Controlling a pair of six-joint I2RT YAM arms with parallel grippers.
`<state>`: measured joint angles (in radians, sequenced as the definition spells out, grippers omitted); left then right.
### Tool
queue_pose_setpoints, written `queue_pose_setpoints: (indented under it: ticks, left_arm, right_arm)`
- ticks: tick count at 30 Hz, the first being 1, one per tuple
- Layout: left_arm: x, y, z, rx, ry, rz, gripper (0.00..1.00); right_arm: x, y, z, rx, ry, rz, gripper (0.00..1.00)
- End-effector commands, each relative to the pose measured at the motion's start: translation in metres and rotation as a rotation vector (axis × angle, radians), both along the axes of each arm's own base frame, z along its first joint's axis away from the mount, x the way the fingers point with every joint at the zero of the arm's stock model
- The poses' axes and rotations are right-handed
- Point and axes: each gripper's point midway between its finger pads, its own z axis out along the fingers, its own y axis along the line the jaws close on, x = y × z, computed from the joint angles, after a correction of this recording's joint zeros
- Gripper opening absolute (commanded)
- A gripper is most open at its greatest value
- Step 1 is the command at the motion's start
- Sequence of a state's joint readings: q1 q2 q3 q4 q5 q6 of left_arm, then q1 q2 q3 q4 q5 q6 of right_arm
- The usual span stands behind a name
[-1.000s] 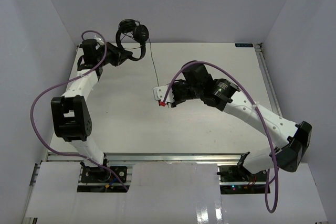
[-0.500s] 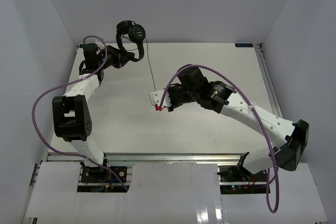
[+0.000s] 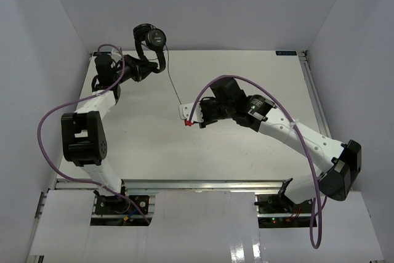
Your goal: Wrap the headphones
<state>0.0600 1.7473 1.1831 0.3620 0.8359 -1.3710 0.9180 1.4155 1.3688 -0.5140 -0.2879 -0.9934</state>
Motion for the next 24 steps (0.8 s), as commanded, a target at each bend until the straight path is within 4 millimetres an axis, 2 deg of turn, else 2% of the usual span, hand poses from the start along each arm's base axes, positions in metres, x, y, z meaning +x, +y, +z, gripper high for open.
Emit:
queue_pose_setpoints:
  ticks: [1, 7, 15, 24]
  left_arm:
    - [-0.006, 0.005, 0.023, -0.015, -0.076, -0.012, 0.00]
    - [0.005, 0.014, 0.008, 0.032, -0.022, 0.039, 0.00]
    - [0.026, 0.027, -0.011, 0.105, 0.019, 0.135, 0.00]
    - [0.038, 0.045, -0.043, 0.326, 0.063, 0.197, 0.00]
  right_arm:
    - [-0.004, 0.002, 0.008, 0.043, 0.002, 0.005, 0.08]
    - [-0.019, 0.002, 0.011, 0.059, 0.050, 0.040, 0.08]
    - [-0.041, 0.011, 0.009, 0.048, 0.073, 0.093, 0.08]
    - [-0.040, 0.018, 0.013, 0.027, 0.025, 0.095, 0.08]
